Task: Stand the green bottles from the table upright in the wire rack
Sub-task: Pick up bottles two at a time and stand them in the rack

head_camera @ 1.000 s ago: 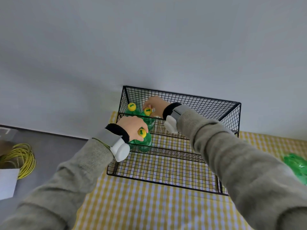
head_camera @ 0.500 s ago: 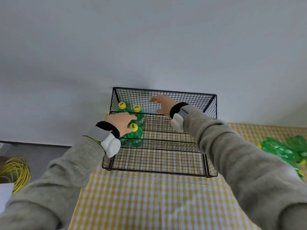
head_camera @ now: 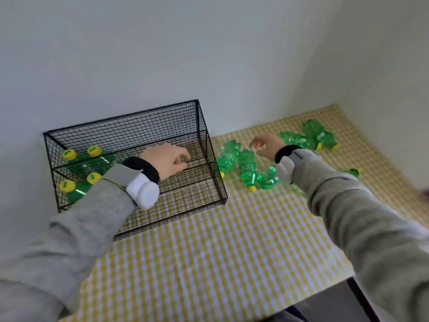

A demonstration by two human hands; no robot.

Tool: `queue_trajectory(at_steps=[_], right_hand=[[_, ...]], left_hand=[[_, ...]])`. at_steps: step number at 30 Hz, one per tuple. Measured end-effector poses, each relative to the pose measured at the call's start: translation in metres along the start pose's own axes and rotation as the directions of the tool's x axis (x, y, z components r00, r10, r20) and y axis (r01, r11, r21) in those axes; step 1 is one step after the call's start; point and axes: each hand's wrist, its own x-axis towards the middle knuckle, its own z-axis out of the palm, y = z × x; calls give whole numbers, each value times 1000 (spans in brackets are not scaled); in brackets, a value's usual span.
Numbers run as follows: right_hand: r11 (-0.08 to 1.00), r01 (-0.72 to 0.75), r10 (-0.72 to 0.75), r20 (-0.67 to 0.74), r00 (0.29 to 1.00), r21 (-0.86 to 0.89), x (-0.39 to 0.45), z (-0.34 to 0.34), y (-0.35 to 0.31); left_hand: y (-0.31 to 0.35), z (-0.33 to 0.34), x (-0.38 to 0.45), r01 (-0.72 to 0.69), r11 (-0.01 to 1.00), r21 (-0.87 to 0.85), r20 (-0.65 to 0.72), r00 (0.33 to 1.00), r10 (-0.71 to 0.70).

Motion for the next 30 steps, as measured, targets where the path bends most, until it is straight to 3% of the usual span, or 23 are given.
queue_trajectory(at_steps=[4,13,15,18,21,26,30], right_hand=[[992,-128,129,87,988,-23,-8,1,73],[991,-94,118,273,955,-100,18,12,174],[991,-75,100,250,963,-109,23,17,190],[998,-63,68,194,979,-31,29,24,209],[999,-54,54,143,988,-2,32,25,219],[992,67,-50,161,986,-104,25,30,229],[990,107,-94,147,985,-89,22,34,229]], left_hand=[[51,11,30,-46,997,-57,6,999,47],[141,70,125,102,968,-229,174,983,-63],[156,93,141,202,942,-269,259,957,-132],[168,133,160,383,902,-198,338,891,-304],[173,165,169,448,878,-167,391,848,-358],[179,182,169,524,833,-179,344,826,-446],[183,185,165,575,779,-250,301,811,-502]])
